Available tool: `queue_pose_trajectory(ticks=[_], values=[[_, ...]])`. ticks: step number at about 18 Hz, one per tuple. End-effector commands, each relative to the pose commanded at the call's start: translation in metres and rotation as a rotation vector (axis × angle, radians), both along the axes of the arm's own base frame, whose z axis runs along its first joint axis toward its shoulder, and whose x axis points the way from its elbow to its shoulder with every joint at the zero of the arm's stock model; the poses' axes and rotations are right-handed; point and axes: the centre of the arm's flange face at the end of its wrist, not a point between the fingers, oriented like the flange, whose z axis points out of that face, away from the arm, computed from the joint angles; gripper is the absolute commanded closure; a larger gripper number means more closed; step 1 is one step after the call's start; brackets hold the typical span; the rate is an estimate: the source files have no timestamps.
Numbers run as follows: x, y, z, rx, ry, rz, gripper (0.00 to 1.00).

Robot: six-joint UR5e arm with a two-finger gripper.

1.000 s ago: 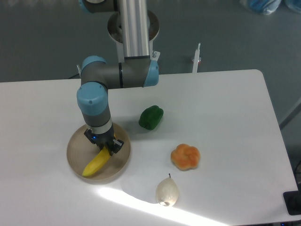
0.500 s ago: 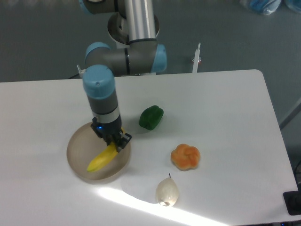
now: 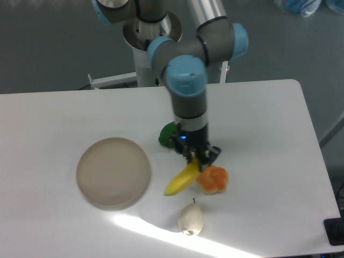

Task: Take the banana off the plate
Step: 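Lift the banana off the plate and carry it toward the orange fruit, then hold the banana raised above the orange fruit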

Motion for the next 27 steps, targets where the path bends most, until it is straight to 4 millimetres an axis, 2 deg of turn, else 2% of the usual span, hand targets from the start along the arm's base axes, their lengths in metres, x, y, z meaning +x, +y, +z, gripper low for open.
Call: queue_pose_trajectory(ticks=[3, 8, 27], values=[[-0.025, -0.01, 0.006, 0.004, 0.015, 0.001, 0.7], [-0.036, -0.005, 0.01, 0.015, 0.024, 0.004, 0.7], [-0.038, -0.002, 0.017, 0.024, 0.034, 0.005, 0.7]])
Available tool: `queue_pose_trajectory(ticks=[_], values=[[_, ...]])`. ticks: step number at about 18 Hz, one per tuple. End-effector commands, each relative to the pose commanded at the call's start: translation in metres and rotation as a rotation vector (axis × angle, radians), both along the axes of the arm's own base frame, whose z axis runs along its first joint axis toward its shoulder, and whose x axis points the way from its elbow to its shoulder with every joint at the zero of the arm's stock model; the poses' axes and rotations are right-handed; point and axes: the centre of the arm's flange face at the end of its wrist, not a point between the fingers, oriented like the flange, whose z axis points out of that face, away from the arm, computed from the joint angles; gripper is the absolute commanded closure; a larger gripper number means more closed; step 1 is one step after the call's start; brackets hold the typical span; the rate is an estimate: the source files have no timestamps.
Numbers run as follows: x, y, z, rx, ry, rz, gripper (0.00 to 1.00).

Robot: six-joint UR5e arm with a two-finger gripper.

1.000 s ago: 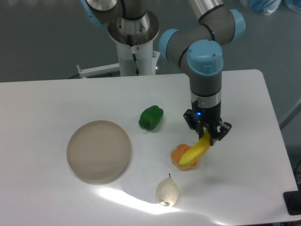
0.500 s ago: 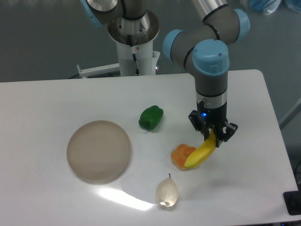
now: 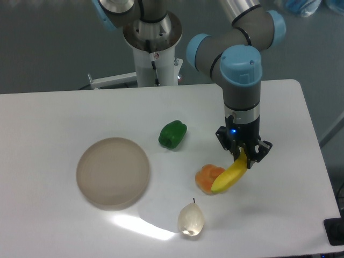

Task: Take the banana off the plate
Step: 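Hold the banana raised above the orange fruit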

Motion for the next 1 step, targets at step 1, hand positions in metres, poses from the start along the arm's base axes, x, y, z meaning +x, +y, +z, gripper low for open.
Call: queue_pose_trajectory(ticks=[1], values=[[-0.0003, 0.0001, -0.001, -0.002, 0.0, 0.001, 0.7]])
